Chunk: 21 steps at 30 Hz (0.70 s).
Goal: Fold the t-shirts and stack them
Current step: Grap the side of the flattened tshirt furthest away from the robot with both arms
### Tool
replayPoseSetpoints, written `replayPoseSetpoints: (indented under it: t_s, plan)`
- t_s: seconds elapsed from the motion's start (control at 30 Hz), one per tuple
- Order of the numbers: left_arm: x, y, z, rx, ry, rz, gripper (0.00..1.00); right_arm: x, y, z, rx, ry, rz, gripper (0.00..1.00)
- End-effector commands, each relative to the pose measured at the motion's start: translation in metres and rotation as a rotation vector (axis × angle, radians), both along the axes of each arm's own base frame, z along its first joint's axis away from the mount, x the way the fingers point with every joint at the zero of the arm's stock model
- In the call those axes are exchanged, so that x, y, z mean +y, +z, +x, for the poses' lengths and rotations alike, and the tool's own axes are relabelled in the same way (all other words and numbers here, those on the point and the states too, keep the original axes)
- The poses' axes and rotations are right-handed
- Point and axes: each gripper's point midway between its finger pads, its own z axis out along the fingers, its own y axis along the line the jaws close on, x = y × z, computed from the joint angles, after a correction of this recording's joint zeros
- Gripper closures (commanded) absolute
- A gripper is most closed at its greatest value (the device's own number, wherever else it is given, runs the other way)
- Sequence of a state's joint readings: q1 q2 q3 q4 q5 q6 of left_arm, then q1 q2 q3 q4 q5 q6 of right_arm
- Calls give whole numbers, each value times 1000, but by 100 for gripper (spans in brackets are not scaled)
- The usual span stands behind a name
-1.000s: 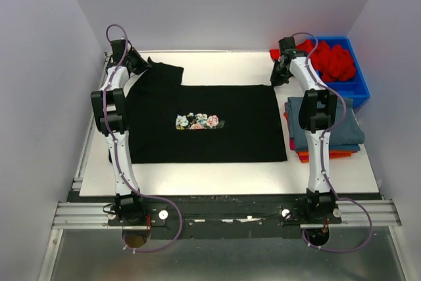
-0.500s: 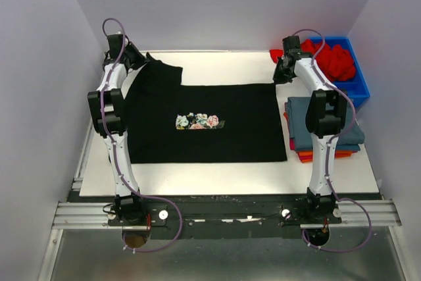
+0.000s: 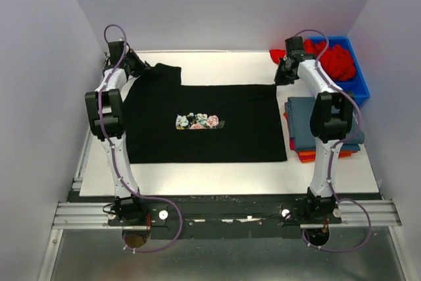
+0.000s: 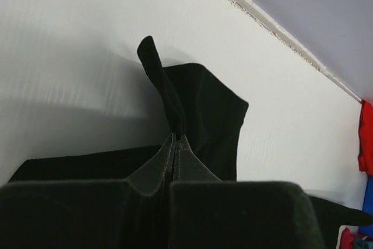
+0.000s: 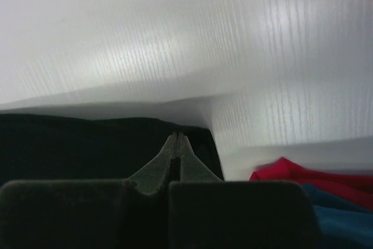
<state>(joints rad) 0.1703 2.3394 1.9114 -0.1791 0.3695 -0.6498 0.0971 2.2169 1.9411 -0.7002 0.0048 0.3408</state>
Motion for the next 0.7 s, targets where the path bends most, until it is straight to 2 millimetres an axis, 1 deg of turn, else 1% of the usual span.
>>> replayPoseSetpoints:
  t_s: [0.0, 0.03, 0.17, 0.23, 0.27, 0.43, 0.5, 0.67]
  plan:
    - [4, 49, -6, -112, -7, 62, 100, 4, 18, -11, -21, 8, 37, 99]
    - [4, 52, -9, -119, -8, 69, 100, 5, 20, -13, -23, 11, 40, 99]
    - [6, 57, -22, -119, -1, 93, 100, 4, 23, -25, -14, 6, 47, 99]
    - [6, 56, -30, -111, 1, 107, 100, 3, 24, -31, -11, 4, 47, 99]
    - [7, 60, -34, -117, 4, 113, 100, 4, 26, -34, -12, 4, 48, 99]
    - [10, 65, -56, -123, 26, 142, 100, 5, 28, -52, -1, 11, 62, 99]
    - [11, 68, -64, -128, 34, 146, 100, 5, 25, -61, 9, 10, 64, 99]
    - [14, 75, -88, -141, 66, 158, 100, 2, 26, -80, 14, 3, 61, 99]
